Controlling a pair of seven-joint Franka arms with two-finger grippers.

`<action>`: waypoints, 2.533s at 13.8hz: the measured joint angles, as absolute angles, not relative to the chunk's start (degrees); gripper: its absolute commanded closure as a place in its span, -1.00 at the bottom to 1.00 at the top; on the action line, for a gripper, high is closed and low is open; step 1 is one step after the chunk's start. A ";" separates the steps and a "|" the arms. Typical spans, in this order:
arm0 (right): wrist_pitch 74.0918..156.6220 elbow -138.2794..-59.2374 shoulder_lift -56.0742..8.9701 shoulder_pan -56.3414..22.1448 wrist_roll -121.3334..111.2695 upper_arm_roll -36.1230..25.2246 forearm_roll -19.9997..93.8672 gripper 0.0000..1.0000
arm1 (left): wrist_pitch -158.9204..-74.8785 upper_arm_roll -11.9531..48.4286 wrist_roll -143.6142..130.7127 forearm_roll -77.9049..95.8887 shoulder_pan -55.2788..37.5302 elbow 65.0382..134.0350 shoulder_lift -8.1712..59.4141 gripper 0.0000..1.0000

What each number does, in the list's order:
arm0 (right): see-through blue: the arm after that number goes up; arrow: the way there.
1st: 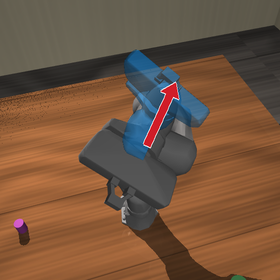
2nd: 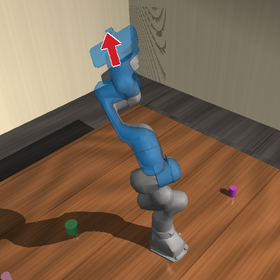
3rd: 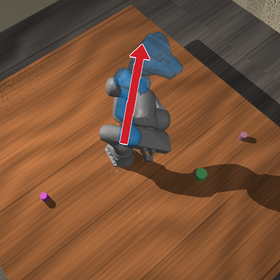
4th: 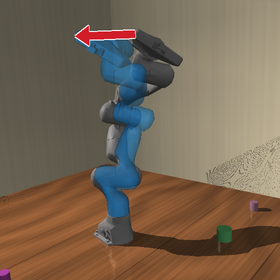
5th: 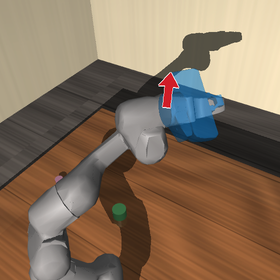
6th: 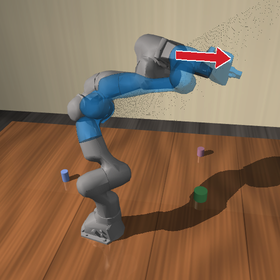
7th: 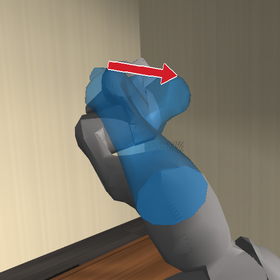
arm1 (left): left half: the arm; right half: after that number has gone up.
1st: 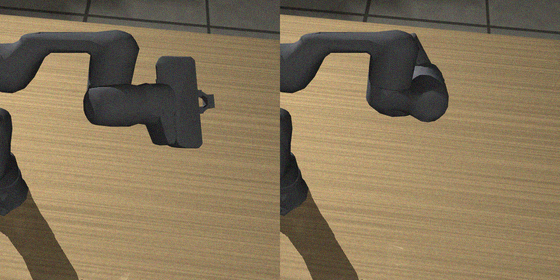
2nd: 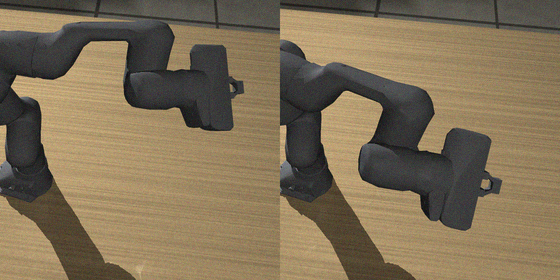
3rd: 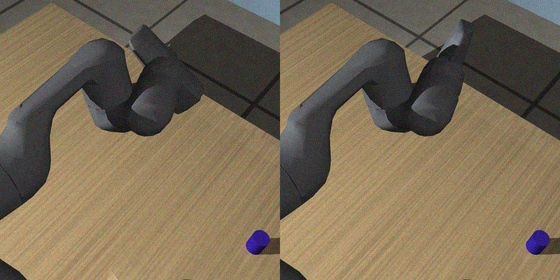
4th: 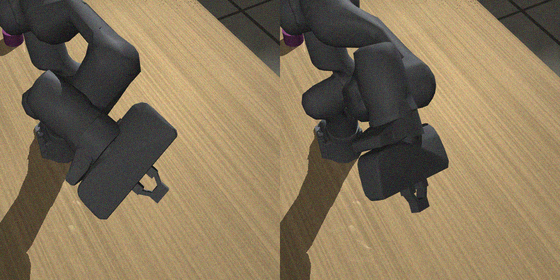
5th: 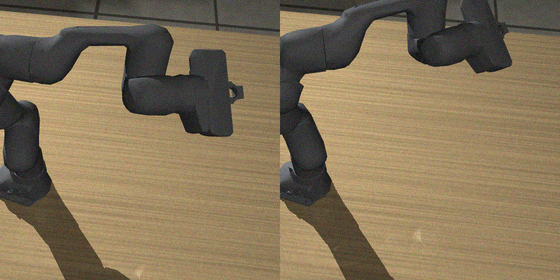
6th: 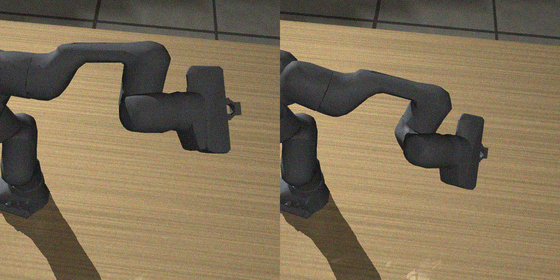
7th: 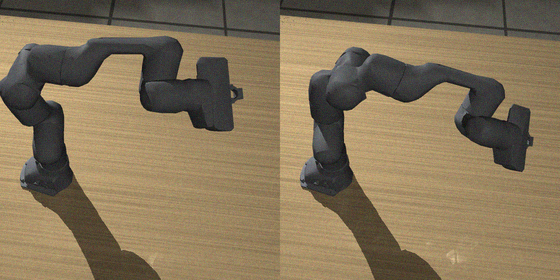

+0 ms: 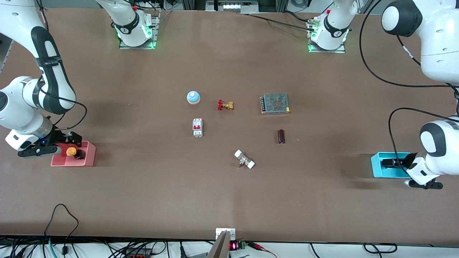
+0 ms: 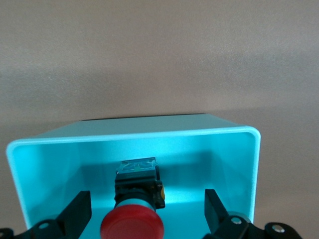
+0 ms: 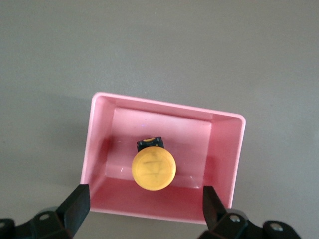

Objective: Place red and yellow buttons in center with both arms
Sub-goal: 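Grasp the yellow button with the right gripper while the left gripper grasps the red button, then lift the yellow button with the right gripper while the left gripper lifts the red button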

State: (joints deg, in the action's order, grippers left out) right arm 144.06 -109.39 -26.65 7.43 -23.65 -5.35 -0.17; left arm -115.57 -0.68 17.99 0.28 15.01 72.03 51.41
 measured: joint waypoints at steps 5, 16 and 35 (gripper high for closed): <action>146.39 -109.30 -28.48 8.64 -26.40 -4.50 -0.14 -1.00 | -115.46 -0.77 18.44 0.28 15.47 72.05 51.85 -0.96; 148.31 -108.06 -29.96 9.82 -26.93 -3.25 -0.13 -1.00 | -113.46 -0.62 18.70 0.27 15.61 71.96 51.95 0.19; 149.23 -106.71 -32.11 10.09 -27.50 -2.89 -0.13 -0.02 | -93.74 1.69 15.20 3.06 15.48 74.48 37.76 0.35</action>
